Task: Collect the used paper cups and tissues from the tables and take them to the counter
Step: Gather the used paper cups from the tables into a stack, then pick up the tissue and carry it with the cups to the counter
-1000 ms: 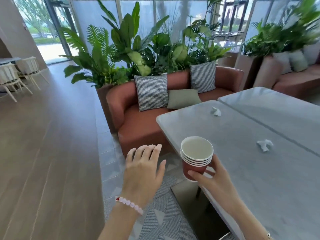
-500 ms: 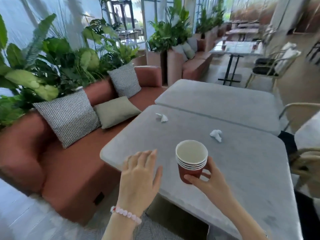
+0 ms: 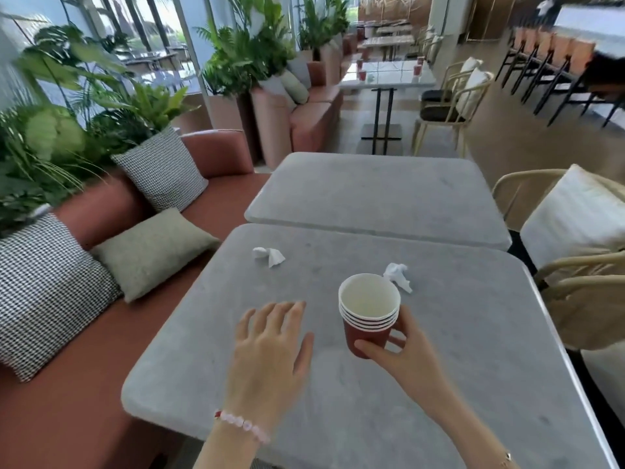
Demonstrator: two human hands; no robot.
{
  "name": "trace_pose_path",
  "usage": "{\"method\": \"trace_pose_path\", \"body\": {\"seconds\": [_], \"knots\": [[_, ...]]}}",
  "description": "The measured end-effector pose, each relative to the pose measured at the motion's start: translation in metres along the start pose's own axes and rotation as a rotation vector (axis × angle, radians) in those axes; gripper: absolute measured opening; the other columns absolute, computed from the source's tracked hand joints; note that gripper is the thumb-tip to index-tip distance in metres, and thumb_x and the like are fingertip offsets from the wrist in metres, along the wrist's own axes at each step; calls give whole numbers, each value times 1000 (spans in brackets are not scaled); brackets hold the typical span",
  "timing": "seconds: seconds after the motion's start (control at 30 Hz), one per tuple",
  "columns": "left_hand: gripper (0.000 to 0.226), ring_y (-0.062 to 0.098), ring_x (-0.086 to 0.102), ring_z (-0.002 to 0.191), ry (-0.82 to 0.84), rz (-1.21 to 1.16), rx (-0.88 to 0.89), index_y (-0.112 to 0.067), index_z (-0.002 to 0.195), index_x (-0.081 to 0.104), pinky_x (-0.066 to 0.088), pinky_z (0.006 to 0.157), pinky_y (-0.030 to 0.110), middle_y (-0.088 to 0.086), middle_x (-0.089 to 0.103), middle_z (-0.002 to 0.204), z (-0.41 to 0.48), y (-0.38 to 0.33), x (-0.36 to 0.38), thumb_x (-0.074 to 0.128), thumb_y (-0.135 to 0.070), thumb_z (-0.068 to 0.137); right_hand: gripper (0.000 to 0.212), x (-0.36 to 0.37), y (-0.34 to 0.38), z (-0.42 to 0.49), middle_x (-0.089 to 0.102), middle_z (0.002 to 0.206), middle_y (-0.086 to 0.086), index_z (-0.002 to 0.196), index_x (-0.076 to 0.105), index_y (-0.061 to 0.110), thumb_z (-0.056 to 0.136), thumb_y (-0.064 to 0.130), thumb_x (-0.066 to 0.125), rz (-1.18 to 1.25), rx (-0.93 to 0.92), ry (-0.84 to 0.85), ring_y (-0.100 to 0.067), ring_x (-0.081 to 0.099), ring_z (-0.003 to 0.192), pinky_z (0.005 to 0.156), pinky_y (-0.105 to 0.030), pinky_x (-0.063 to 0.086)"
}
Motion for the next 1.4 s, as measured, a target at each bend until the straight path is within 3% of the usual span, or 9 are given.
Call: {"method": "trace_pose_path", "body": {"seconds": [0.1, 0.27, 0.37, 0.67, 0.87, 1.0, 1.1, 1.27, 1.4], "knots": [[43, 26, 64, 94, 16, -25, 19, -11, 112, 65, 50, 88, 45, 3, 68, 103, 20, 7, 15, 41, -36, 86, 56, 2, -1, 19, 64, 99, 24, 102, 52, 46, 64, 23, 85, 2, 12, -43, 10, 60, 92, 70, -7, 47], [44, 26, 65, 93, 29, -90, 72, -10, 111, 65, 49, 86, 45, 2, 68, 101, 46, 7, 37, 39, -36, 86, 61, -8, -4, 35, 64, 100, 26, 98, 50, 62, 60, 30, 84, 19, 54, -126, 9, 60, 94, 76, -16, 47], [44, 26, 64, 93, 55, -127, 103, -10, 110, 65, 50, 86, 45, 2, 68, 101, 59, 6, 50, 39, -36, 86, 60, -12, -6, 39, 65, 102, 24, 101, 50, 57, 58, 31, 84, 16, 76, -175, 6, 61, 95, 82, -21, 49], [44, 25, 64, 94, 153, -213, 238, -11, 111, 65, 50, 85, 43, 1, 68, 103, 87, -1, 80, 38, -36, 87, 58, -19, -14, 40, 64, 105, 18, 106, 51, 41, 66, 14, 84, 16, 131, -304, 4, 62, 95, 73, -15, 48], [31, 25, 65, 92, 166, -268, 317, -10, 110, 64, 51, 84, 42, 2, 68, 103, 107, -3, 106, 65, -25, 82, 61, -24, -16, 47, 63, 110, 14, 115, 51, 35, 68, 14, 83, 48, 174, -387, -1, 60, 99, 72, -15, 47], [32, 26, 65, 90, 190, -314, 348, -10, 107, 65, 52, 82, 41, 3, 69, 101, 122, -12, 131, 71, -21, 77, 57, -33, -22, 55, 64, 108, 15, 109, 51, 38, 67, 17, 84, 36, 192, -442, -2, 61, 98, 78, -19, 47], [34, 27, 65, 92, 240, -373, 328, -10, 108, 64, 50, 84, 40, 4, 69, 102, 134, -21, 157, 72, -21, 77, 59, -42, -30, 62, 64, 109, 16, 111, 51, 37, 66, 18, 84, 33, 219, -481, -2, 62, 99, 82, -24, 48], [39, 26, 56, 110, 381, -535, 132, -12, 119, 58, 39, 94, 37, 3, 62, 119, 160, -39, 213, 64, -27, 84, 57, -57, -46, 76, 64, 104, 23, 105, 52, 40, 63, 20, 86, 19, 260, -544, 7, 62, 92, 75, -17, 47], [46, 27, 54, 113, 446, -579, 86, -11, 124, 54, 40, 94, 39, 5, 59, 122, 181, -57, 257, 65, -27, 82, 62, -68, -58, 84, 65, 102, 28, 111, 52, 40, 62, 22, 86, 20, 299, -581, 10, 61, 92, 73, -11, 46]]}}
Point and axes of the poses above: each hand's wrist, its own z-axis towards the middle knuckle, its own x-axis out of the palm, y = z × x, the point moved 3 cm from there along z, towards the middle knuckle
